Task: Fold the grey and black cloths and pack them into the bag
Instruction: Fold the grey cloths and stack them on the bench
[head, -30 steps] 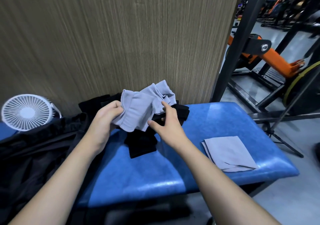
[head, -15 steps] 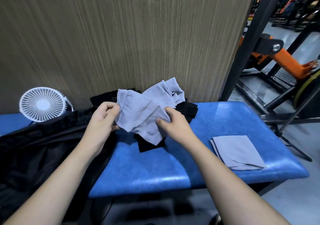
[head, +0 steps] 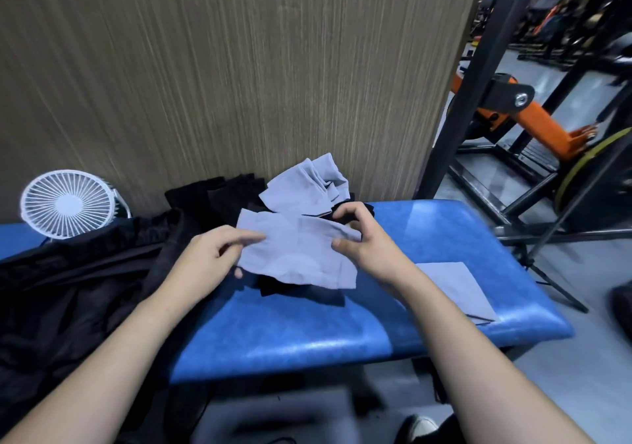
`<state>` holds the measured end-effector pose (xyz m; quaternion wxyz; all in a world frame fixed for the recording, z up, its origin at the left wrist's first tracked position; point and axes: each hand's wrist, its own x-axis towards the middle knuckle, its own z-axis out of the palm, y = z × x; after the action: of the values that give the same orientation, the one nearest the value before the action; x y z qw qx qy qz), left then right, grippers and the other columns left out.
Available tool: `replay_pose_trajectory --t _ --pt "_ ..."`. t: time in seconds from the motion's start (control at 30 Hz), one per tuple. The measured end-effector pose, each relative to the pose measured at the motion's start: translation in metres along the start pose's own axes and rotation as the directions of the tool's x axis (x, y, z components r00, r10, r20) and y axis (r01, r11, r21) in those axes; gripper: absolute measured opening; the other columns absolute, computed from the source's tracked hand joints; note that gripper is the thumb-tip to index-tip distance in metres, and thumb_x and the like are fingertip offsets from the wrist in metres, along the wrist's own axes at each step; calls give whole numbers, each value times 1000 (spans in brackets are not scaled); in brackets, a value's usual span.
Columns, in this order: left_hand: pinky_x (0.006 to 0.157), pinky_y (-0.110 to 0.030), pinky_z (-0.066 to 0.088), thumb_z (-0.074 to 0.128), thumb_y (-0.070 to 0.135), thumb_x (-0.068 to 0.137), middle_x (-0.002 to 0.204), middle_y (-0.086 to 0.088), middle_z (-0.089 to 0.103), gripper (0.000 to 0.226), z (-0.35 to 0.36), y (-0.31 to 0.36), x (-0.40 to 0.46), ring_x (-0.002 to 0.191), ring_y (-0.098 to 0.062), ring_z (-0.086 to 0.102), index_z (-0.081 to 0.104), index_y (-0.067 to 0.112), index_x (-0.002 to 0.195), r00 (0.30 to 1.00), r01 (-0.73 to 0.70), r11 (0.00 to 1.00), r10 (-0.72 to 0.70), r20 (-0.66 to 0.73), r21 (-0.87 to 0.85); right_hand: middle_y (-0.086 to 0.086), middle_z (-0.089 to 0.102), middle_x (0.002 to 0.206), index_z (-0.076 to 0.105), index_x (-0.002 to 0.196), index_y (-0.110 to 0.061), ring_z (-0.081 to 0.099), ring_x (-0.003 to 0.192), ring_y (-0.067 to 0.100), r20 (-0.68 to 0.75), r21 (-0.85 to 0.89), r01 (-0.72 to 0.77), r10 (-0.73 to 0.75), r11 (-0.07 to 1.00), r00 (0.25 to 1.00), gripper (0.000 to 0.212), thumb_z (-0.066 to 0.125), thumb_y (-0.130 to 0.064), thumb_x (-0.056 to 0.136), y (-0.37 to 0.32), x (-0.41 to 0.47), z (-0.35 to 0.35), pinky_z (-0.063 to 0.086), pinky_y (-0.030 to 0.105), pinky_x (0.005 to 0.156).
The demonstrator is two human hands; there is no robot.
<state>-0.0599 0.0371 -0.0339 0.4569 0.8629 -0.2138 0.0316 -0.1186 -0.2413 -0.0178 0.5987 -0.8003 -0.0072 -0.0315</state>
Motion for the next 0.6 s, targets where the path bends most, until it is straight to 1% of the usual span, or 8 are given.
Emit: replay_pose_trajectory --t 0.07,0.17,0.23,0.33,0.4,0.47,0.53,0.6 --pt "72 -33 55 50 1 99 83 9 62 41 6 1 -2 58 -19 65 76 33 103 999 1 1000 -2 50 15 -1 52 90 55 97 -25 40 62 11 -2 -30 4 -4 1000 1000 24 59 -2 91 2 -2 -7 34 23 54" --pt "60 -21 44 54 6 98 68 7 58 38 14 3 -6 52 -11 53 76 36 98 991 13 998 -21 134 65 -3 54 78 58 90 -14 38 51 5 -5 -128 -13 13 992 1000 17 59 3 90 9 -4 -15 33 21 52" --pt "52 -19 36 57 12 97 57 8 56 32 18 4 -8 47 -5 43 77 36 98 977 40 992 -64 205 120 -5 48 71 60 92 -12 38 52 1 -5 -250 -30 29 968 1000 14 61 1 89 15 -7 -19 33 15 52" --pt "58 -18 39 60 16 98 59 11 58 27 23 1 -13 52 -4 52 75 37 101 928 39 980 -108 357 196 -3 47 71 59 98 -17 42 60 8 11 -394 -71 83 916 997 14 64 -6 91 24 -11 -22 34 14 53" --pt "64 -21 44 61 20 98 64 10 59 24 25 -3 -17 58 -3 60 73 39 105 878 49 974 -147 456 220 2 53 81 56 103 -23 48 70 13 18 -476 -111 136 872 991 18 64 -10 93 31 -12 -22 38 22 59" --pt "65 -20 45 61 23 98 68 6 61 23 27 -6 -19 59 -3 60 71 42 107 852 37 970 -156 499 241 6 52 100 52 112 -26 50 85 19 21 -595 -126 172 794 985 25 63 -14 94 37 -13 -21 38 31 70" --pt "64 -19 45 60 24 99 70 4 62 24 28 -6 -20 57 -3 57 70 43 110 853 22 972 -141 503 235 3 43 112 47 126 -26 51 95 21 17 -682 -128 191 720 981 36 63 -20 95 39 -17 -19 39 32 80" --pt "66 -21 46 60 26 99 72 4 65 26 26 -7 -20 57 -3 56 67 46 115 864 21 974 -132 485 227 1 39 122 43 135 -25 49 109 24 4 -742 -105 162 663 987 46 64 -28 93 41 -20 -19 42 35 90"
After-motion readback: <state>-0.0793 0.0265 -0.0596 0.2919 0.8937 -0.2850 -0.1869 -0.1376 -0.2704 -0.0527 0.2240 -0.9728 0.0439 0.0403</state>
